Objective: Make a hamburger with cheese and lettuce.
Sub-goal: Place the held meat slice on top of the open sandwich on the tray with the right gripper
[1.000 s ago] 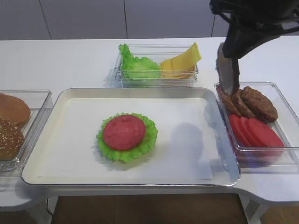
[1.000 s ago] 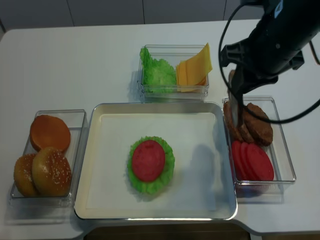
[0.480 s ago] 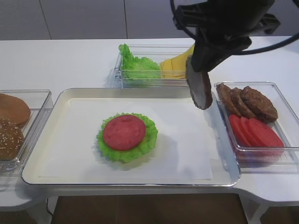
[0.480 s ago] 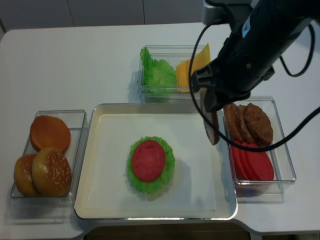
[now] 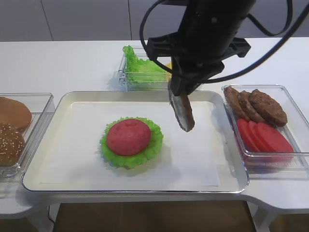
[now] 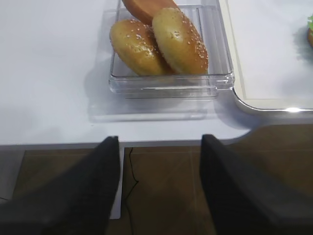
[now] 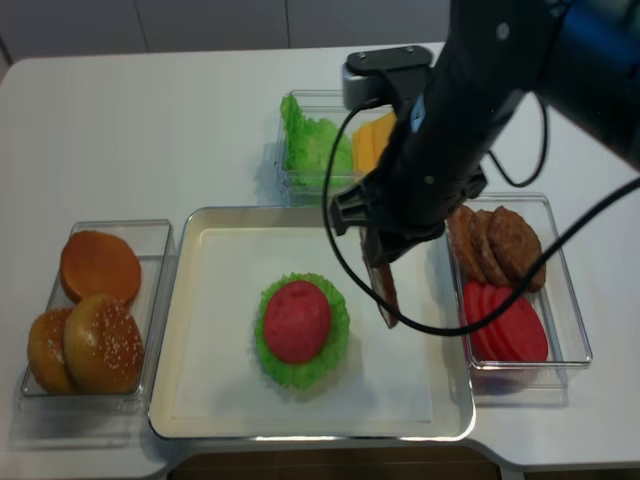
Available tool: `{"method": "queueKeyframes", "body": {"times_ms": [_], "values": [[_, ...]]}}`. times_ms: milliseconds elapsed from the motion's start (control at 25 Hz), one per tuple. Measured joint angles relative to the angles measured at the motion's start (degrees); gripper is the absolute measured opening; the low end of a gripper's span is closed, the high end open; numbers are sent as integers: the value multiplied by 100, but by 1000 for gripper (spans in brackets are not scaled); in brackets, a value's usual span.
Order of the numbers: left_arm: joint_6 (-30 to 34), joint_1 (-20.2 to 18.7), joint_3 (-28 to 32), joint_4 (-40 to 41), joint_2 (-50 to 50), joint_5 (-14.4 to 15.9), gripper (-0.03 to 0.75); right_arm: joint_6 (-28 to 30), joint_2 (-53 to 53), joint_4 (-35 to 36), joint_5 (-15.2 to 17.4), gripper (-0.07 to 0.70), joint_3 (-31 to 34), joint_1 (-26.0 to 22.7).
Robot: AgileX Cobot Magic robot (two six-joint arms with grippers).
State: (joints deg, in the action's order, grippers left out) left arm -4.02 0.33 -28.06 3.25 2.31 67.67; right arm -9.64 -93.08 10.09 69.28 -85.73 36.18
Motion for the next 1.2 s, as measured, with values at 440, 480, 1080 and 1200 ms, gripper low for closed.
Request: {"method": "queueKeyframes", "body": {"times_ms": [440, 480, 1080, 1200], "values": [[0, 0, 0, 0, 0, 0, 391, -388, -405, 19, -244, 142, -422, 135], [0, 0, 0, 0, 0, 0, 391, -389, -471, -13, -257, 142, -463, 204], [0, 0, 0, 0, 0, 0, 391, -957, -736, -724, -348, 141, -521, 727], [0, 0, 0, 0, 0, 0, 391, -1090, -839, -937, -403, 141, -521, 899]]}}
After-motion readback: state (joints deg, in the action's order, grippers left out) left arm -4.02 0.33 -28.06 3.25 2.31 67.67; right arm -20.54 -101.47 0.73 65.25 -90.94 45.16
